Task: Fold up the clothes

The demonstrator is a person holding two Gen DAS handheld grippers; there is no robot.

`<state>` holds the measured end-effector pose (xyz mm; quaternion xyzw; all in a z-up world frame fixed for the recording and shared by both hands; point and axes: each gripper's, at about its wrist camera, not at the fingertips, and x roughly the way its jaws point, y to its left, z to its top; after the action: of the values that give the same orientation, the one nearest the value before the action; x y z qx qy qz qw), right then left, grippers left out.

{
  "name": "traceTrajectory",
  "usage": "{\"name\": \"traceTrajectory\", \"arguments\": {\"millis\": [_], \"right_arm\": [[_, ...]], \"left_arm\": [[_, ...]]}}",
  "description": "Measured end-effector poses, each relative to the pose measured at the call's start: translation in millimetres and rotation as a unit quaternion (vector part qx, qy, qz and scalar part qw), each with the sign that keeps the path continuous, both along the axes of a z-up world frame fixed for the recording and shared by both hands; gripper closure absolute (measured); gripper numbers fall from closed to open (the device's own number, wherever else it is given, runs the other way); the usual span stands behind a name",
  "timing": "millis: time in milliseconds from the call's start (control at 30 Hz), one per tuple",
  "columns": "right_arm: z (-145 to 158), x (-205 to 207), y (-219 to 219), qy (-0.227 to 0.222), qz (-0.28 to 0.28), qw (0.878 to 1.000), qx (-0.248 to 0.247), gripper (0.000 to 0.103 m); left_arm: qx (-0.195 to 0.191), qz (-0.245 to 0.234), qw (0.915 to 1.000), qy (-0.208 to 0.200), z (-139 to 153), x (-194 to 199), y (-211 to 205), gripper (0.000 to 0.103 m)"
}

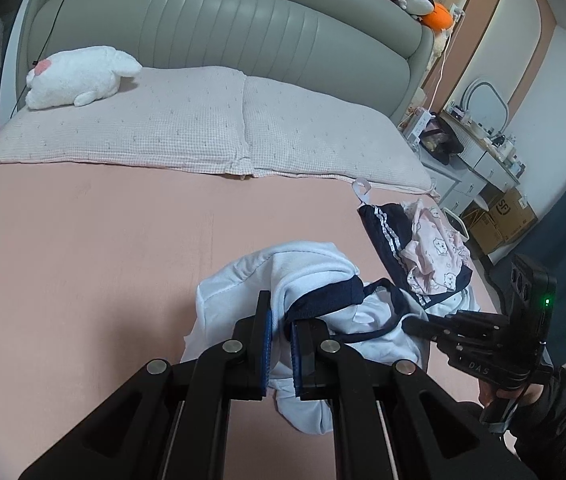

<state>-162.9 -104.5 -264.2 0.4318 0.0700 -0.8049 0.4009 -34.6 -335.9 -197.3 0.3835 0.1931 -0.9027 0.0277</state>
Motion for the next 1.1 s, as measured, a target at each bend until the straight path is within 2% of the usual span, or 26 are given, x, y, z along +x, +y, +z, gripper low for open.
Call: {"name": "traceTrajectory", "arguments": {"millis": [167, 233, 467, 667, 967, 1100], "right_arm": [[40.0, 3.9, -2.9, 0.044, -0.031, 0.998, -0.009, 0.097], [63.4, 8.5, -3.6, 0.062, -0.036, 0.997, -0.020, 0.099], [143.1, 26.5, -23.8, 0.135, -0.013, 0.990, -0.024, 0.099], [197.8, 62.9, -27.0, 0.194, -0.003, 0.980, -0.031, 0.100], [265.0, 123.4, -19.0, 0.267, 0.007, 0.962, -0.051, 0.100], [282.9, 144.5, -16.3, 0.285, 0.016, 0.957, -0.060, 0.100]], "left_arm": [[0.016, 0.011, 0.9995, 0.025, 22.1, 14.3, -11.3, 0.096], [0.006, 0.015, 0.9992, 0.037, 36.8, 20.7, -14.6, 0.096], [-0.047, 0.017, 0.9948, 0.090, 103.7, 49.4, -16.7, 0.096], [-0.099, 0.013, 0.9875, 0.122, 153.9, 77.5, -11.2, 0.096], [-0.141, 0.023, 0.9731, 0.181, 210.3, 129.3, 0.2, 0.096], [-0.159, 0.033, 0.9682, 0.190, 228.9, 145.5, 3.4, 0.096]]}}
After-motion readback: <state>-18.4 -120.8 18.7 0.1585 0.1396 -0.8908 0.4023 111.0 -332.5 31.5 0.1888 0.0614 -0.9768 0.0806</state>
